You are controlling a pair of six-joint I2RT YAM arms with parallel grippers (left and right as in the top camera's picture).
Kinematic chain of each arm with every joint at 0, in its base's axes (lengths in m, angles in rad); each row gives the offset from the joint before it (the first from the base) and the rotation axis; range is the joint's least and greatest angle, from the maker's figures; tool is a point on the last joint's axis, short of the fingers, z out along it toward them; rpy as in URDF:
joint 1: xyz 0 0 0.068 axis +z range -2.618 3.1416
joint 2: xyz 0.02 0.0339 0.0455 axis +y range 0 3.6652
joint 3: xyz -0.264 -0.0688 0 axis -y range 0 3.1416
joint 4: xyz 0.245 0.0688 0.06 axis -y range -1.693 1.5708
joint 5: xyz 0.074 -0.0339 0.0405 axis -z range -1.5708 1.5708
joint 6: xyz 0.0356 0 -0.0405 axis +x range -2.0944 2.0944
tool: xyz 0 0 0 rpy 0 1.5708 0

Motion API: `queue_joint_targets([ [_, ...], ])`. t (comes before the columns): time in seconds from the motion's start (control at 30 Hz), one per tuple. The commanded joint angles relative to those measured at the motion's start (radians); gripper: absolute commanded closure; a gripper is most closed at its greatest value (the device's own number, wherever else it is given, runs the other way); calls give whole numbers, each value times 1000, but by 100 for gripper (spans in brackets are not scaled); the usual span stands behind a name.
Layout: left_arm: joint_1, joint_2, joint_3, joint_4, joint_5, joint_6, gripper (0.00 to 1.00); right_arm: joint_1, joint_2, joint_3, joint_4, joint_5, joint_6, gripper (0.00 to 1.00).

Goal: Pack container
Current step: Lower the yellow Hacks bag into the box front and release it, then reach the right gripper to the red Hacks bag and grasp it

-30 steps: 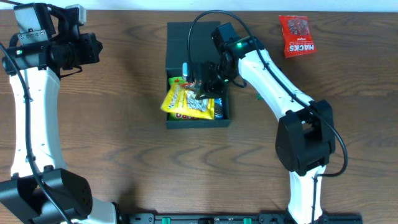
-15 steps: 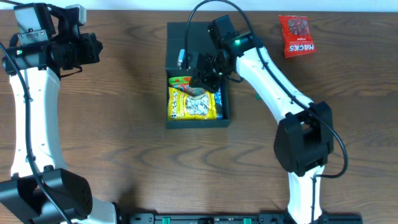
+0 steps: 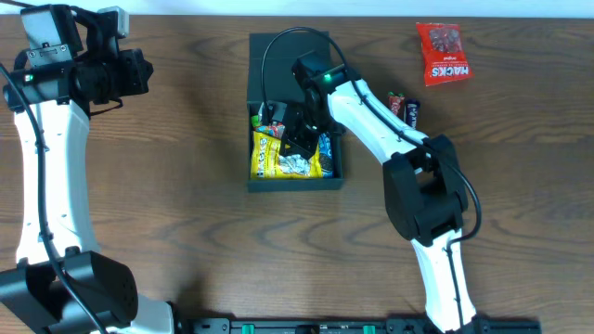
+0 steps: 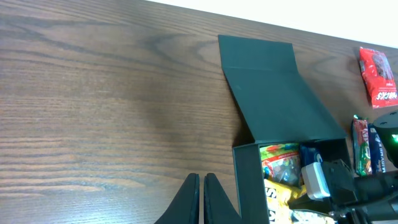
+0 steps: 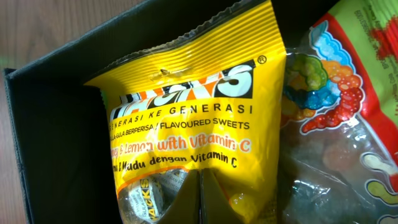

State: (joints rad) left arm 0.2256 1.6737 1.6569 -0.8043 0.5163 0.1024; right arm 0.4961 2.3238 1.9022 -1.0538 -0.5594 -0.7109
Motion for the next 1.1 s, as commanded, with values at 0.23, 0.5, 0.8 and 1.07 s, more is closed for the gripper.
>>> queue_joint_targets([
  [0.23,3,-3,15,1,-3,10,94,-29,-172,66,2,34,26,99],
  [0.5,3,-3,15,0,-3,10,94,-283,-327,91,239,402,287,99],
  [0.8,3,-2,15,-1,1,10,94,-570,-228,91,343,421,600,36],
  [1.07,-4,-2,15,24,0,9,94,-620,-88,91,597,430,609,20],
])
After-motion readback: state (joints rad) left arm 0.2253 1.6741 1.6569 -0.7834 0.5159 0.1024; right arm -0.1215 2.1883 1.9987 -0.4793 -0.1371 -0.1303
